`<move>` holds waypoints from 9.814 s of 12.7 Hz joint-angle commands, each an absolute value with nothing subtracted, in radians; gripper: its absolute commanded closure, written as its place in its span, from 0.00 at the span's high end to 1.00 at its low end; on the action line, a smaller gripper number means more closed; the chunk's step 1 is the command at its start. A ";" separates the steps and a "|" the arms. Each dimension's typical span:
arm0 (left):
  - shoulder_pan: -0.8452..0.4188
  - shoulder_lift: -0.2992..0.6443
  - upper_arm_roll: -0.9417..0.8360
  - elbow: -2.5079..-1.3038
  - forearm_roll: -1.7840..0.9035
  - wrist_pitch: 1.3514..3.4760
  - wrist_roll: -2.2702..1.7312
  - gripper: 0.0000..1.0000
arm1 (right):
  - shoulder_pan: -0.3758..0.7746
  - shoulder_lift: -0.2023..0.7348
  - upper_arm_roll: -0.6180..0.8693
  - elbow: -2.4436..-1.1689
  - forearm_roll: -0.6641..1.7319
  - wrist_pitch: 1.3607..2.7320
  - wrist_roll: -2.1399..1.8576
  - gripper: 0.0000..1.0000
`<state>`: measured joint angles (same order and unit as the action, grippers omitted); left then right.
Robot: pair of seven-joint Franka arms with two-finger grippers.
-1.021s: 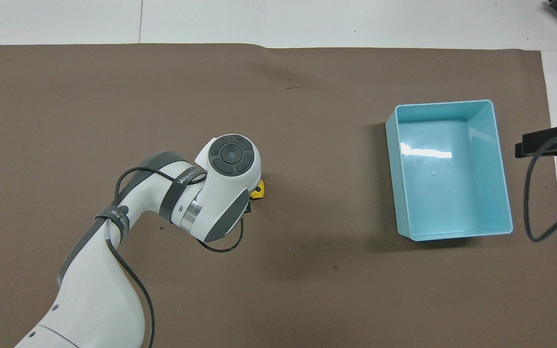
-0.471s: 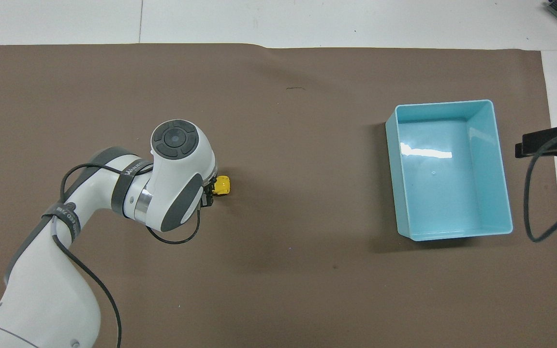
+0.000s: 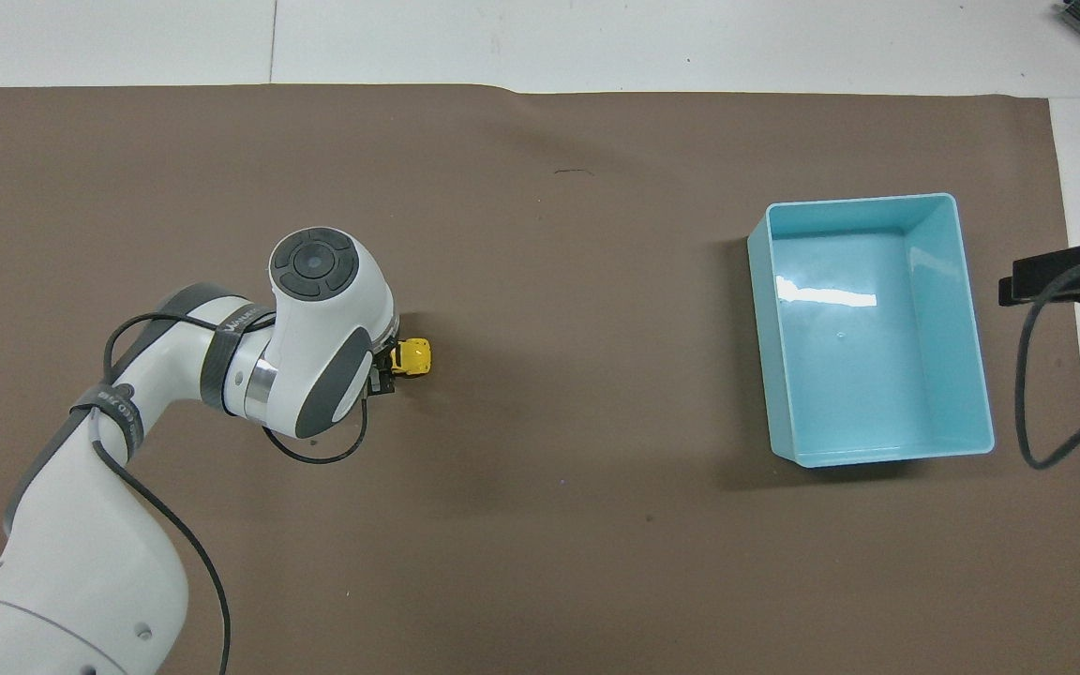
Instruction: Wind up and store yellow beetle car
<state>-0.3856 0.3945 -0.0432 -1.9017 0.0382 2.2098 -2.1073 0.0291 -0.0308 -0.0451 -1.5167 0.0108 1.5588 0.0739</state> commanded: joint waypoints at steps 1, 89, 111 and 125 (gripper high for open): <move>-0.370 0.347 -0.049 -1.885 0.055 2.186 -2.095 1.00 | 0.012 -0.043 -0.038 -1.520 0.020 1.545 0.049 1.00; -0.052 -0.126 -0.037 -1.598 -0.052 1.503 0.020 1.00 | 0.137 -0.040 0.110 -1.649 0.025 1.608 -1.466 1.00; -0.049 -0.121 -0.037 -1.601 -0.048 1.483 0.014 1.00 | 0.114 0.132 0.109 -1.828 0.023 1.965 -1.506 1.00; -0.049 -0.123 -0.037 -1.601 -0.048 1.483 0.014 1.00 | 0.130 0.261 0.110 -1.902 0.021 2.166 -1.470 1.00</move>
